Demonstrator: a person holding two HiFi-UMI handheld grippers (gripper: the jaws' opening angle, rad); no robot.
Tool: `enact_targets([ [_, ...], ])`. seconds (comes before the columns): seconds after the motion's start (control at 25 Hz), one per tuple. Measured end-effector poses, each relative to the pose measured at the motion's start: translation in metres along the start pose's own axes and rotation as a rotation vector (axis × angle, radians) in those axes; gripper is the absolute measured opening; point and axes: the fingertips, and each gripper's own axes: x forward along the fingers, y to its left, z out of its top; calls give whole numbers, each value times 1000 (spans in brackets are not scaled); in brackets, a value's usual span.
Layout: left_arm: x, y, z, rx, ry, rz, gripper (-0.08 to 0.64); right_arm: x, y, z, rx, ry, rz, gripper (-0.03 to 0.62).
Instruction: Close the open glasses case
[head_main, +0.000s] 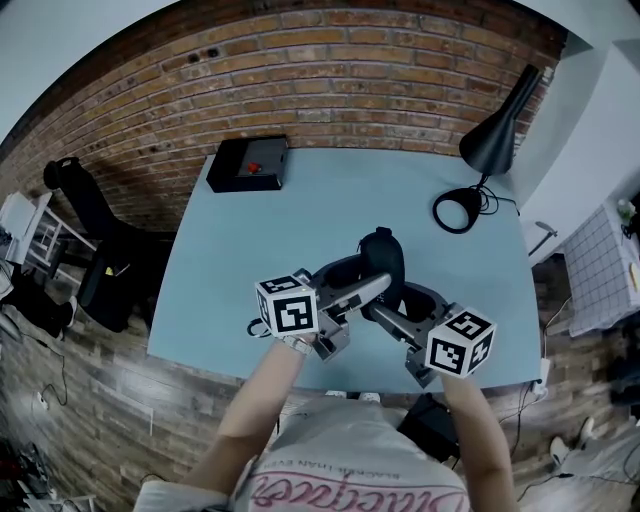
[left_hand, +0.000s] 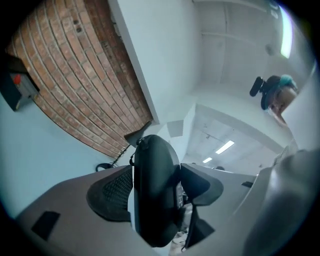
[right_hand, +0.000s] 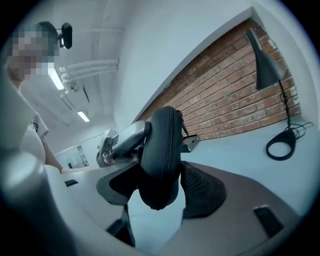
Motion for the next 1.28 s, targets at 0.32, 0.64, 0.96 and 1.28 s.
enact_targets([
  [0.32, 7, 16, -11, 15, 15, 230, 367, -1, -17, 7, -418, 41, -400, 262],
  [0.64, -1, 23, -4, -11, 12, 244, 325, 2, -6, 10, -425, 34, -278, 264],
  [0.96, -7, 18, 3, -29, 91, 88, 314, -14, -10, 25, -138, 41, 0, 264],
  [1.28, -16, 1, -6, -76, 176, -157, 311, -21, 2, 19, -61, 40, 180, 251],
])
